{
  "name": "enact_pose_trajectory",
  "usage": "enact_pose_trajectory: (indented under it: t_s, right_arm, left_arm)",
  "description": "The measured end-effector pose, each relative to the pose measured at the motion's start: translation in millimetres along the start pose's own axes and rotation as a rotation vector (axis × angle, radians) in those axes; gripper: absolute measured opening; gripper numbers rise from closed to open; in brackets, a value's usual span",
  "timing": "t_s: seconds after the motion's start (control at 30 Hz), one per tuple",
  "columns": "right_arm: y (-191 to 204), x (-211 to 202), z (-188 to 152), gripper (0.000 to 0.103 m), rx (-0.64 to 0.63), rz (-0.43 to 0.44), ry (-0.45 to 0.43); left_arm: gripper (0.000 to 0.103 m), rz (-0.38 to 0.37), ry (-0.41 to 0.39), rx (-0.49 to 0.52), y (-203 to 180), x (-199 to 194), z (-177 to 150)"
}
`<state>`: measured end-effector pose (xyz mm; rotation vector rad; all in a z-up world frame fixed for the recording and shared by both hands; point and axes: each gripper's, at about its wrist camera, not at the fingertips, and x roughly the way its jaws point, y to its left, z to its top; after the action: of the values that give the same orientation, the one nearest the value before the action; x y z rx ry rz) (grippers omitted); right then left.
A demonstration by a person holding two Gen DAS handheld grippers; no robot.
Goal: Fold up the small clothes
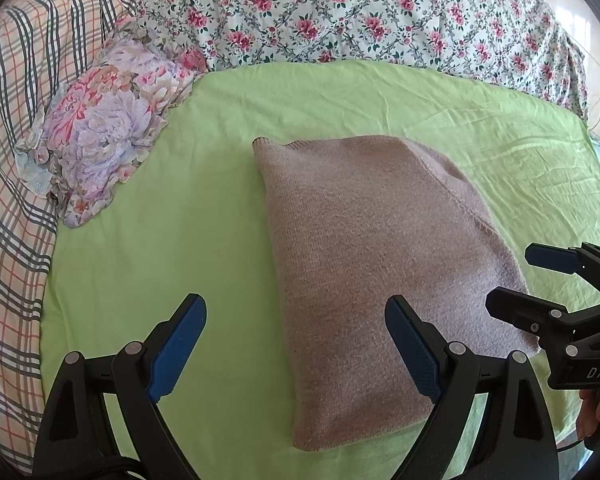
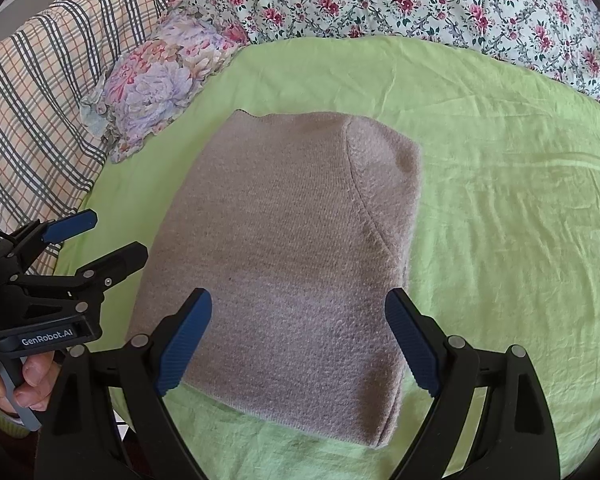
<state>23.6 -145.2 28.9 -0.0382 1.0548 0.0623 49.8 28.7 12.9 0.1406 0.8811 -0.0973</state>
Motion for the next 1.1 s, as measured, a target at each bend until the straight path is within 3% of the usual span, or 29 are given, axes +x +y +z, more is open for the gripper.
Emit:
enact_pose_trajectory:
  t_s: [1.1]
  right_arm:
    - [-0.1, -2.7, 10.6, 0.089, 0.004, -0.014, -0.019]
  left_arm:
    - [0.092, 0.0, -0.005, -0.006, -0.9, 0.7, 8.3]
